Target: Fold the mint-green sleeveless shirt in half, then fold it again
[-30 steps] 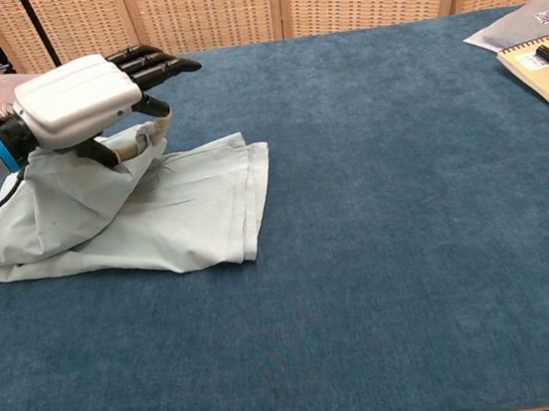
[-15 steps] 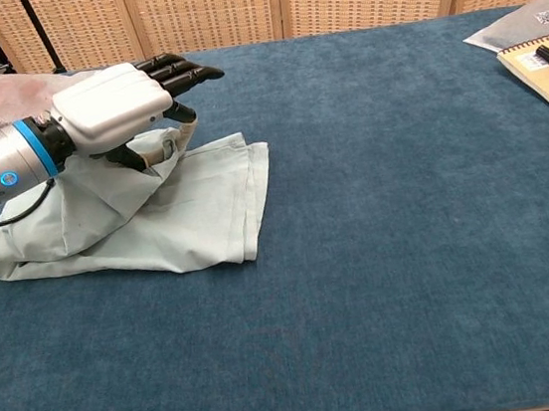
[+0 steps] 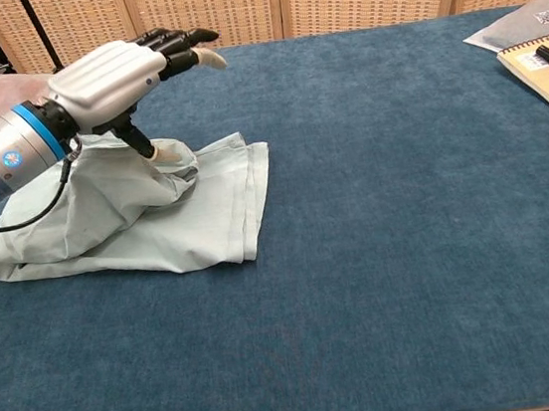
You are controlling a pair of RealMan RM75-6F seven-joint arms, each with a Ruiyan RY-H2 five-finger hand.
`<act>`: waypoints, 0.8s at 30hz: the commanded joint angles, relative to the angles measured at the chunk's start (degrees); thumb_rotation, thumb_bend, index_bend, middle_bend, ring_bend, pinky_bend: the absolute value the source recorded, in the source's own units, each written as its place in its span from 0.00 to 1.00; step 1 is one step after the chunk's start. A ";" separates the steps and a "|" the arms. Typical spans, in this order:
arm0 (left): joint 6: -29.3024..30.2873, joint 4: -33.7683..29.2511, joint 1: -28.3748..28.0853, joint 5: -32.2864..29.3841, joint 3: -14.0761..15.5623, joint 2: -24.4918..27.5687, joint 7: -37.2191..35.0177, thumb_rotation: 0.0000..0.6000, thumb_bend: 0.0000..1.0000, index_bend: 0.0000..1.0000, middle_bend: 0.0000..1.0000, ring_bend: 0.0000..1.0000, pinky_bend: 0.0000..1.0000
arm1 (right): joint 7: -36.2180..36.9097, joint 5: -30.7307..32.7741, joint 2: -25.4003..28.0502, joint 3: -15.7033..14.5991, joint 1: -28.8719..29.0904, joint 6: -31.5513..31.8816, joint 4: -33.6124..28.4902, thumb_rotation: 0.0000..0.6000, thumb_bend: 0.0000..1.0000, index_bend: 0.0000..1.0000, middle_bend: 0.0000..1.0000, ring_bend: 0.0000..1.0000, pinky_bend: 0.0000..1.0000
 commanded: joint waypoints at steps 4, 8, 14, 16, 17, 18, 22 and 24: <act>3.99 -5.97 0.59 -1.68 -2.92 3.70 -1.82 1.00 0.00 0.00 0.00 0.00 0.00 | -0.22 -0.15 -0.09 -0.08 0.01 -0.05 -0.04 1.00 0.00 0.00 0.00 0.00 0.00; 5.54 -10.45 1.76 -2.10 -3.52 7.57 -1.86 1.00 0.00 0.00 0.00 0.00 0.00 | -0.35 -0.39 -0.08 -0.21 -0.02 0.01 -0.27 1.00 0.00 0.00 0.00 0.00 0.00; 2.45 -18.00 5.28 -1.38 0.31 18.09 -0.52 1.00 0.00 0.00 0.00 0.00 0.00 | -0.50 -0.66 -0.03 -0.34 -0.15 0.25 -0.62 1.00 0.00 0.00 0.00 0.00 0.00; 1.36 -19.17 6.94 -1.26 1.98 20.96 0.09 1.00 0.00 0.00 0.00 0.00 0.00 | -0.56 -0.81 0.02 -0.41 -0.16 0.28 -0.81 1.00 0.00 0.00 0.00 0.00 0.00; 1.21 -19.34 7.39 -1.18 2.41 21.56 0.18 1.00 0.00 0.00 0.00 0.00 0.00 | -0.57 -0.83 0.03 -0.42 -0.17 0.29 -0.86 1.00 0.00 0.00 0.00 0.00 0.00; 0.95 -19.56 8.09 -1.05 3.03 22.38 0.31 1.00 0.00 0.00 0.00 0.00 0.00 | -0.60 -0.87 0.05 -0.43 -0.18 0.31 -0.94 1.00 0.00 0.00 0.00 0.00 0.00; 0.51 -18.27 10.57 -0.56 4.94 23.12 -0.09 1.00 0.00 0.00 0.00 0.00 0.00 | -0.78 -1.14 0.04 -0.58 -0.11 0.21 -1.19 1.00 0.00 0.00 0.00 0.00 0.00; 0.83 -17.31 11.24 -0.16 5.22 22.44 -0.53 1.00 0.00 0.00 0.00 0.00 0.00 | -0.95 -1.28 0.02 -0.64 -0.05 0.15 -1.31 1.00 0.00 0.00 0.00 0.00 0.00</act>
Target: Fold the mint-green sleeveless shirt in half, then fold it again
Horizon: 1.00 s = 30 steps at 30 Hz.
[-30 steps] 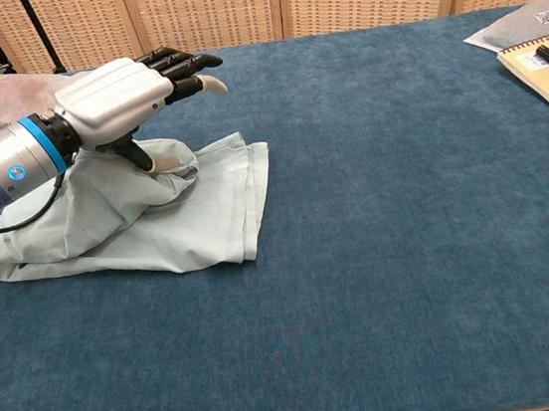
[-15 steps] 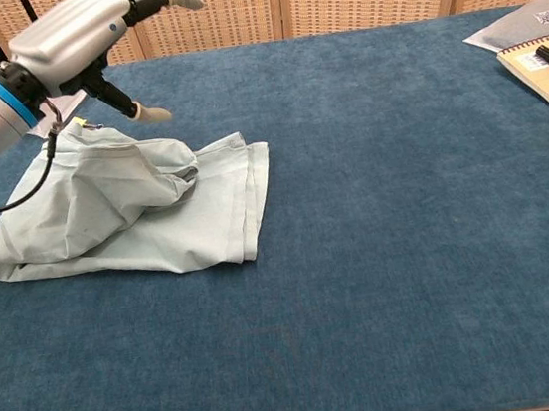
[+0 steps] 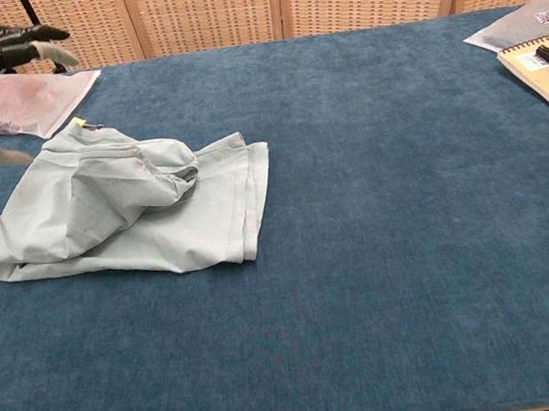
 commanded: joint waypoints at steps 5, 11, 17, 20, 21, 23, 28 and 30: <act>1.10 3.07 0.82 1.57 -0.01 -3.35 -0.75 1.00 0.00 0.00 0.00 0.00 0.00 | -0.43 -0.47 -0.07 -0.18 0.06 0.08 -0.30 1.00 0.00 0.00 0.00 0.00 0.00; 0.52 4.94 -0.26 2.26 -0.90 -6.72 1.41 1.00 0.00 0.00 0.00 0.00 0.00 | 0.16 -0.28 0.14 -0.02 -0.04 0.33 -0.16 1.00 0.00 0.00 0.00 0.00 0.00; -0.89 6.37 -1.71 2.00 -2.34 -10.79 3.20 1.00 0.00 0.00 0.00 0.00 0.00 | 0.92 -0.33 0.46 -0.01 -0.17 0.58 -0.08 1.00 0.00 0.00 0.00 0.00 0.00; -1.81 6.67 -2.48 1.96 -2.76 -12.40 3.95 1.00 0.00 0.00 0.00 0.00 0.00 | 1.16 -0.37 0.55 0.01 -0.19 0.66 -0.11 1.00 0.00 0.00 0.00 0.00 0.00; -1.89 6.71 -2.71 1.97 -2.95 -12.84 4.18 1.00 0.00 0.00 0.00 0.00 0.00 | 1.24 -0.37 0.59 0.01 -0.20 0.68 -0.11 1.00 0.00 0.00 0.00 0.00 0.00; -1.77 6.49 -3.21 2.19 -3.22 -13.58 4.35 1.00 0.00 0.00 0.00 0.00 0.00 | 1.39 -0.35 0.65 0.02 -0.22 0.70 -0.11 1.00 0.00 0.00 0.00 0.00 0.00; -1.07 5.32 -4.11 3.23 -3.25 -14.22 5.32 1.00 0.00 0.00 0.00 0.00 0.00 | 1.73 -0.29 0.78 0.06 -0.24 0.71 -0.10 1.00 0.00 0.00 0.00 0.00 0.00; -0.90 4.65 -4.36 3.63 -3.15 -14.26 5.69 1.00 0.00 0.00 0.00 0.00 0.00 | 1.87 -0.29 0.83 0.07 -0.25 0.73 -0.09 1.00 0.00 0.00 0.00 0.00 0.00</act>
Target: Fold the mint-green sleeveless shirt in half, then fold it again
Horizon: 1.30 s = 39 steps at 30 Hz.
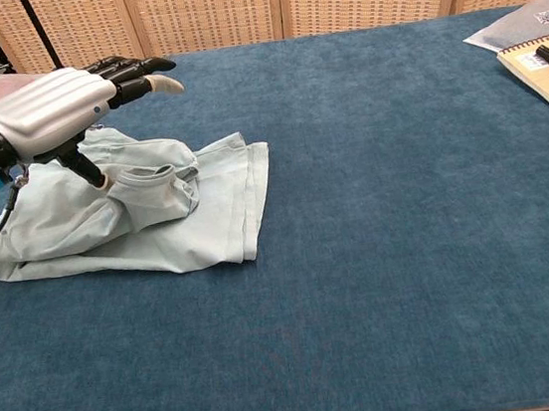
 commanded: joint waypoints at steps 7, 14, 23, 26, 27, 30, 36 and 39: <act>0.56 -4.59 -1.38 2.59 1.06 -0.44 2.62 1.00 0.00 0.00 0.00 0.00 0.00 | 0.72 -0.11 0.33 0.01 -0.11 0.24 -0.04 1.00 0.00 0.00 0.00 0.00 0.00; 0.64 -7.58 -2.14 4.62 2.01 -0.71 5.61 1.00 0.00 0.00 0.00 0.00 0.00 | 0.91 -0.24 0.46 -0.05 -0.17 0.33 -0.10 1.00 0.00 0.00 0.00 0.00 0.00; -0.35 -7.42 -2.17 4.92 2.33 -0.66 9.27 1.00 0.00 0.00 0.00 0.00 0.00 | 1.17 -0.28 0.65 -0.06 -0.27 0.49 -0.18 1.00 0.00 0.00 0.00 0.00 0.00; 0.00 -7.10 -1.58 4.10 1.73 -0.67 10.07 1.00 0.00 0.00 0.00 0.00 0.00 | 1.18 -0.38 0.71 -0.09 -0.33 0.61 -0.26 1.00 0.00 0.00 0.00 0.00 0.00; 0.05 -7.12 -1.33 3.75 1.53 -0.56 10.51 1.00 0.00 0.00 0.00 0.00 0.00 | 1.17 -0.40 0.71 -0.09 -0.35 0.65 -0.27 1.00 0.00 0.00 0.00 0.00 0.00; 0.37 -7.89 -0.52 2.75 0.87 0.01 12.43 1.00 0.00 0.00 0.00 0.00 0.00 | 1.08 -0.45 0.72 -0.10 -0.40 0.75 -0.33 1.00 0.00 0.00 0.00 0.00 0.00; 1.11 -10.64 0.94 0.27 -1.04 1.85 14.52 1.00 0.00 0.00 0.00 0.00 0.00 | 0.86 -0.57 0.68 -0.18 -0.39 0.67 -0.42 1.00 0.00 0.00 0.00 0.00 0.00; 1.83 -11.86 1.49 -0.67 -1.98 2.98 14.09 1.00 0.00 0.00 0.00 0.00 0.00 | 0.76 -0.61 0.68 -0.22 -0.38 0.63 -0.47 1.00 0.00 0.00 0.00 0.00 0.00</act>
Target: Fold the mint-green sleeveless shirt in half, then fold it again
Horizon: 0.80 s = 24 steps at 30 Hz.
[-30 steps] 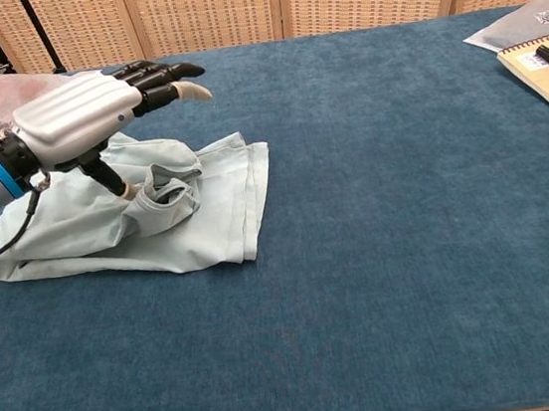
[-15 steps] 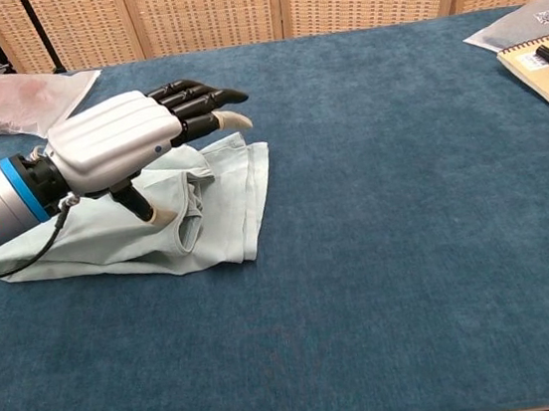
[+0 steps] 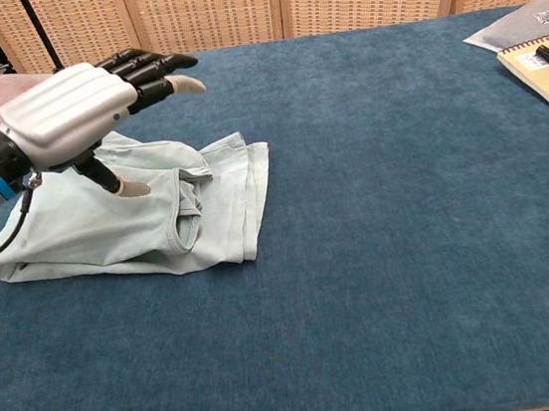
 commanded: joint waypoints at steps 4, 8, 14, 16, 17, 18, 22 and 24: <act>1.64 -1.66 1.05 -1.46 -1.57 1.35 -2.42 1.00 0.00 0.00 0.00 0.00 0.00 | -0.15 -0.10 0.00 -0.05 -0.01 0.02 -0.09 1.00 0.00 0.00 0.00 0.00 0.00; 2.17 0.27 1.41 -2.33 -2.47 -0.21 -4.59 1.00 0.00 0.00 0.00 0.00 0.00 | -0.38 -0.24 -0.05 -0.14 0.02 -0.06 -0.18 1.00 0.00 0.00 0.00 0.00 0.00; 3.31 5.70 0.77 -3.15 -4.34 -5.85 -6.81 1.00 0.00 0.00 0.00 0.00 0.00 | -0.47 -0.27 -0.14 -0.18 0.10 -0.20 -0.11 1.00 0.00 0.00 0.00 0.00 0.00; 4.25 8.08 0.79 -3.42 -4.84 -7.91 -9.36 1.00 0.00 0.00 0.00 0.00 0.00 | -0.34 -0.17 -0.14 -0.14 0.10 -0.22 -0.04 1.00 0.00 0.00 0.00 0.00 0.00; 4.00 9.30 0.92 -4.00 -5.05 -9.16 -11.60 1.00 0.00 0.00 0.00 0.00 0.00 | -0.23 -0.11 -0.13 -0.12 0.12 -0.29 0.03 1.00 0.00 0.00 0.00 0.00 0.00; 3.42 10.13 0.96 -4.43 -5.09 -9.88 -13.25 1.00 0.00 0.00 0.00 0.00 0.00 | -0.17 -0.08 -0.12 -0.12 0.15 -0.35 0.09 1.00 0.00 0.00 0.00 0.00 0.00; -0.26 12.03 1.43 -7.23 -5.67 -12.06 -22.34 1.00 0.00 0.00 0.00 0.00 0.00 | 0.07 -0.14 -0.07 -0.17 0.15 -0.36 0.16 1.00 0.00 0.00 0.00 0.00 0.00; -1.62 12.25 1.84 -8.61 -6.17 -12.53 -25.44 1.00 0.00 0.00 0.00 0.00 0.00 | 0.14 -0.12 -0.02 -0.17 0.12 -0.33 0.17 1.00 0.00 0.00 0.00 0.00 0.00</act>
